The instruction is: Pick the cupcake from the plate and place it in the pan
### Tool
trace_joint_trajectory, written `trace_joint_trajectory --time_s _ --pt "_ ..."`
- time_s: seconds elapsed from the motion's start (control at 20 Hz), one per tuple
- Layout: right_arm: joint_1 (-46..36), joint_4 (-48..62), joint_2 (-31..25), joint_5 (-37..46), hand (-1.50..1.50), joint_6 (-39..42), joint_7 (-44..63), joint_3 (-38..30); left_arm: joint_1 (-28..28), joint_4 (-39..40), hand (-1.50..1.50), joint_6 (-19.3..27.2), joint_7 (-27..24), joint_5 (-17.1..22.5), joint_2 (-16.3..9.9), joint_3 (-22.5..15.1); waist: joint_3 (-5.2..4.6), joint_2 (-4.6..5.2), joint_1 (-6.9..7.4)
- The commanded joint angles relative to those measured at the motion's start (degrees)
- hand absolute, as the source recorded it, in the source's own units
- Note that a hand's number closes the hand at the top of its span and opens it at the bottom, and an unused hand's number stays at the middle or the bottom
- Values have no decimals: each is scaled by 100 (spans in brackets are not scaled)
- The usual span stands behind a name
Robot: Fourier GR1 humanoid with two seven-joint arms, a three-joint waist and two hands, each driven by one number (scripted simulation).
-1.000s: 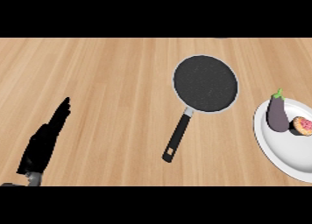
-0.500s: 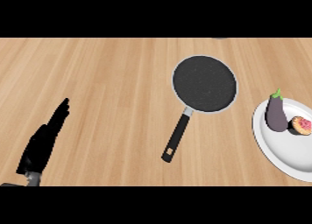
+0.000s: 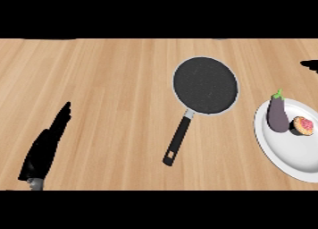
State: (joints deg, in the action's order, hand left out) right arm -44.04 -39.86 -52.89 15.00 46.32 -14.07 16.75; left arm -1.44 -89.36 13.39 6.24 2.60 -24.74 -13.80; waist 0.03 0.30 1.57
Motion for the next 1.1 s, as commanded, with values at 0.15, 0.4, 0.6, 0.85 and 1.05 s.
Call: trace_joint_trajectory --time_s 0.15,0.4,0.6,0.85,1.05 --pt "-25 -408 122 798 -150 456 37 630 -229 -85 0 17 -71 -127 145 16 -7 -27 -88" --pt "38 -208 380 1294 -150 226 -21 671 -33 -232 0 -154 297 -162 51 264 -1 -15 -77" --pt "23 -307 240 1338 -150 671 -106 485 -95 -9 0 -215 58 -232 248 331 -4 -18 -104" --pt "38 -219 638 1798 -150 313 194 572 391 638 0 -377 -108 -355 375 476 -4 -3 -113" --pt "815 -1033 592 1830 -150 298 576 362 -88 -30 0 -413 137 -369 359 576 -5 -40 -169"
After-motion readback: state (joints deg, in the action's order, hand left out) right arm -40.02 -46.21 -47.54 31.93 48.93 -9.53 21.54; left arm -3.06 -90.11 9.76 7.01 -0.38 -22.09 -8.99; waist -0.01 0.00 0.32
